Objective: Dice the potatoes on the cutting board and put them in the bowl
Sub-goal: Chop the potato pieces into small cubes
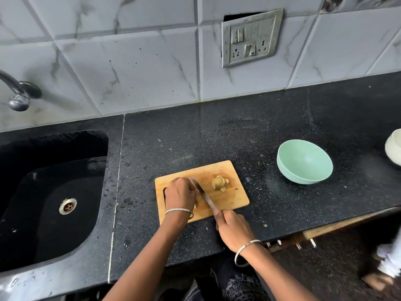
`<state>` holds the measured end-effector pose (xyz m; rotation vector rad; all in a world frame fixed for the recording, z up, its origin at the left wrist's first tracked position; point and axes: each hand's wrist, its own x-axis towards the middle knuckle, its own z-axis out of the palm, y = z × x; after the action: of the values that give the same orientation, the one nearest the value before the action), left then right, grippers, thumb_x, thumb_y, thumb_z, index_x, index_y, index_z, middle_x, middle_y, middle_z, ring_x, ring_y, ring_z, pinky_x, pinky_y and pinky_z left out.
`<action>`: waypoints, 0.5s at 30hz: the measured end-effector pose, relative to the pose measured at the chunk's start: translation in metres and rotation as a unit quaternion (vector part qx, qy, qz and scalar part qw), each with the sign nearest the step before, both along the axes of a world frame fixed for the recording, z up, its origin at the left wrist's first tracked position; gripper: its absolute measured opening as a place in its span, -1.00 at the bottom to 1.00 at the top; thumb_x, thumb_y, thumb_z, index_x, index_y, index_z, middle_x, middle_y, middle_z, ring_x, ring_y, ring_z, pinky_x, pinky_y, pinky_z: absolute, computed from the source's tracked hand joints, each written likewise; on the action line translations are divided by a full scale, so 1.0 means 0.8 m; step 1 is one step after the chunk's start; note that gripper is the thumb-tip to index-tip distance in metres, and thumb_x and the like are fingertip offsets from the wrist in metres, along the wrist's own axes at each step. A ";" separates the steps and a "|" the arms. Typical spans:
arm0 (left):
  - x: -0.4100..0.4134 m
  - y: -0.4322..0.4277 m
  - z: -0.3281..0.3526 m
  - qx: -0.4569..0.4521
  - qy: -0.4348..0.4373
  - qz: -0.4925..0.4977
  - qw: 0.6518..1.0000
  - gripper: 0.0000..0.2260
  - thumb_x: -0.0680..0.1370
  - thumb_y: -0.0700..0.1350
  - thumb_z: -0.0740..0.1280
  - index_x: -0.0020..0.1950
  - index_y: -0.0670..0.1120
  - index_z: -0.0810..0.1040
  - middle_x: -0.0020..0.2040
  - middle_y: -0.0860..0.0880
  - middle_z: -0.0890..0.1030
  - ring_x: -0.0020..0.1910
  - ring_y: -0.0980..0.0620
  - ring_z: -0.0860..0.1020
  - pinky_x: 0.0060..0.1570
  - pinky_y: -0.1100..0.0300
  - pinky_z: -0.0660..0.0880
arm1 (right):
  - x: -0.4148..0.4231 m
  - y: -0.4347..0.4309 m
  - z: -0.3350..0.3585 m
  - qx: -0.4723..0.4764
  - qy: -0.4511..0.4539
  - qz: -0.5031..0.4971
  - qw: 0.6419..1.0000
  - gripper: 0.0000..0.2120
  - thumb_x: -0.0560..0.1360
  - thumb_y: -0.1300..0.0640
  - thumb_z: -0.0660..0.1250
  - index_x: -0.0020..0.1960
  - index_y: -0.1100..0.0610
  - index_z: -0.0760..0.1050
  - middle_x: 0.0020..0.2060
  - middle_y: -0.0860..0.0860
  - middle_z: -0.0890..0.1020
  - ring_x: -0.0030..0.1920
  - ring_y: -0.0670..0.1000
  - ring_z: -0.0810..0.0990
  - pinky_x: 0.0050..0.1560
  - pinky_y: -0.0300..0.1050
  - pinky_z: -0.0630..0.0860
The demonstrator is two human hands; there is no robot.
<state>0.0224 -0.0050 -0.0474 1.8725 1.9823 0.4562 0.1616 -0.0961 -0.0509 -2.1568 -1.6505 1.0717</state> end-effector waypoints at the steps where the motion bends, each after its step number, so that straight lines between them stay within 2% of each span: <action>1: -0.001 0.000 -0.001 0.008 0.002 0.005 1.000 -0.89 0.43 -0.21 0.35 -0.17 -0.05 0.65 -0.13 -0.05 0.66 -0.10 -0.09 0.58 -0.16 0.11 0.46 | 0.002 0.000 -0.001 0.008 0.000 -0.011 1.000 -0.55 0.64 -0.19 -0.05 -0.13 0.05 0.46 -0.14 0.09 0.61 -0.09 0.16 0.58 -0.10 0.00 0.46; 5: -0.001 -0.001 -0.002 0.046 -0.014 -0.012 0.999 -0.88 0.45 -0.15 0.39 -0.03 -0.02 0.63 -0.05 -0.03 0.63 -0.06 -0.07 0.57 -0.12 0.10 0.46 | 0.009 -0.001 -0.001 0.014 -0.036 -0.010 0.999 -0.56 0.64 -0.21 -0.05 -0.12 0.05 0.43 -0.12 0.10 0.60 -0.06 0.19 0.59 -0.13 0.01 0.45; 8: 0.006 -0.003 0.000 0.099 -0.045 -0.028 0.994 -0.84 0.46 -0.16 0.37 0.03 -0.03 0.61 -0.03 -0.04 0.61 -0.11 -0.10 0.58 -0.12 0.06 0.49 | 0.011 0.001 -0.003 -0.008 -0.018 0.017 1.000 -0.54 0.63 -0.19 0.00 -0.11 0.11 0.50 -0.17 0.06 0.61 -0.13 0.14 0.59 -0.16 -0.01 0.47; 11: 0.016 -0.001 0.002 0.149 -0.055 -0.009 0.987 -0.78 0.47 -0.21 0.34 0.11 -0.06 0.57 0.01 -0.08 0.60 -0.09 -0.14 0.57 -0.09 0.01 0.50 | 0.021 0.004 0.000 0.021 -0.002 -0.016 1.000 -0.55 0.64 -0.15 0.01 -0.13 0.10 0.53 -0.24 0.05 0.61 -0.23 0.09 0.58 -0.22 -0.03 0.46; 13: 0.021 0.001 0.002 0.144 -0.067 -0.010 0.987 -0.75 0.47 -0.19 0.34 0.14 -0.05 0.53 0.04 -0.06 0.60 -0.05 -0.12 0.58 -0.07 0.00 0.51 | 0.030 0.006 0.007 0.058 -0.002 -0.043 0.997 -0.53 0.65 -0.14 0.00 -0.15 0.12 0.52 -0.28 0.07 0.60 -0.26 0.09 0.56 -0.28 -0.03 0.40; 15: 0.028 0.002 -0.002 0.110 -0.078 -0.043 0.990 -0.75 0.47 -0.13 0.38 0.14 -0.03 0.53 0.06 -0.02 0.61 -0.01 -0.05 0.59 -0.04 0.04 0.52 | 0.039 0.005 0.008 0.080 -0.007 -0.058 0.995 -0.50 0.65 -0.16 -0.02 -0.16 0.13 0.52 -0.26 0.08 0.60 -0.19 0.13 0.57 -0.19 -0.01 0.44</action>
<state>0.0448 -0.0035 -0.0486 1.9745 1.8035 0.7994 0.1925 -0.0918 -0.0446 -2.1308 -1.5392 0.8643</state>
